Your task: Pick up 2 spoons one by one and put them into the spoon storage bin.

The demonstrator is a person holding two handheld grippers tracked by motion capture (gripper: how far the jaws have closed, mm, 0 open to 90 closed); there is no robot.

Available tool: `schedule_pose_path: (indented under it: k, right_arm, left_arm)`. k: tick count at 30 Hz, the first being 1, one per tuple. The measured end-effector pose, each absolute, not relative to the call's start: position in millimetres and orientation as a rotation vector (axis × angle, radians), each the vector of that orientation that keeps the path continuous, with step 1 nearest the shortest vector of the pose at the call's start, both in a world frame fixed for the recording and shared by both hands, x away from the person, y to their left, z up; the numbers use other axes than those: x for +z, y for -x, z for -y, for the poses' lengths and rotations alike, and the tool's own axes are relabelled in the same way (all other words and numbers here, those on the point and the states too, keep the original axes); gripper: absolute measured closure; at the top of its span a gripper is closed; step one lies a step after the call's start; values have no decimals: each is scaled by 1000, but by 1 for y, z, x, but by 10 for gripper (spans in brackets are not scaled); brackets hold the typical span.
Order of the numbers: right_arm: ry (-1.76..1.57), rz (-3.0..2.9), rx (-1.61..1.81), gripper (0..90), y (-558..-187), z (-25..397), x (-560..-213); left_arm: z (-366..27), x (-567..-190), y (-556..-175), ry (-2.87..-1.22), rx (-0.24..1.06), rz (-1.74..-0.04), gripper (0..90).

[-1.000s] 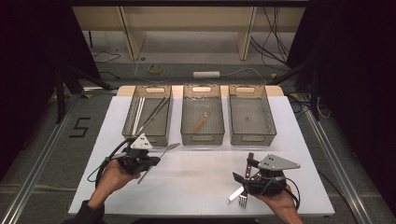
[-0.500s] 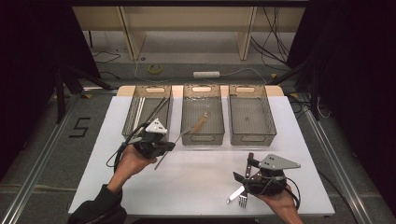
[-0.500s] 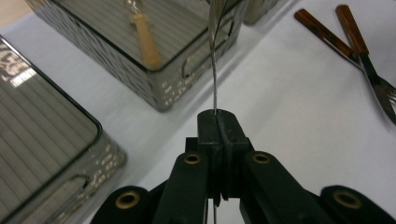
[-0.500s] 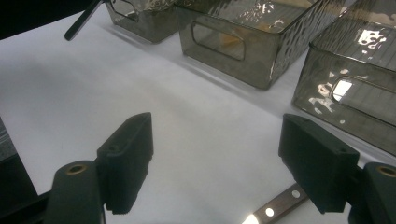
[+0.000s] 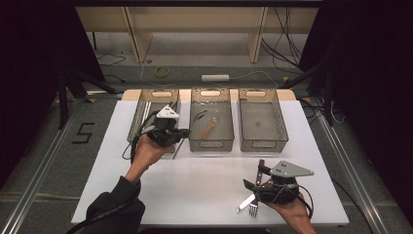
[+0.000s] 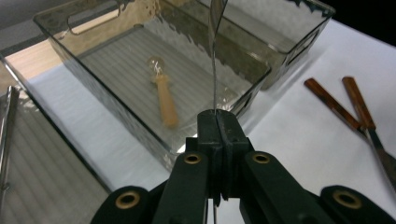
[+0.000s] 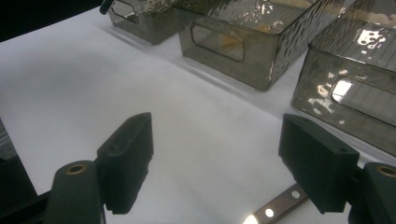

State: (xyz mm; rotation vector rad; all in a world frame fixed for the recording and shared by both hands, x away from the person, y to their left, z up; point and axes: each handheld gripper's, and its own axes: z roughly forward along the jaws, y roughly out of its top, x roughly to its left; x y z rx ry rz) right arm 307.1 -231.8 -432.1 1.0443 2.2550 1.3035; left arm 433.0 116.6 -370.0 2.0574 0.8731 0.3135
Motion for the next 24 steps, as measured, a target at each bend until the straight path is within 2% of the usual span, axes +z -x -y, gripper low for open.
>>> schedule_pose_path:
  k: [24]
  right_arm:
    - [-1039,-2255,1317,273,-307,233,-432]
  left_arm:
    - [-65,-352,-481,-1984,309,-928,890]
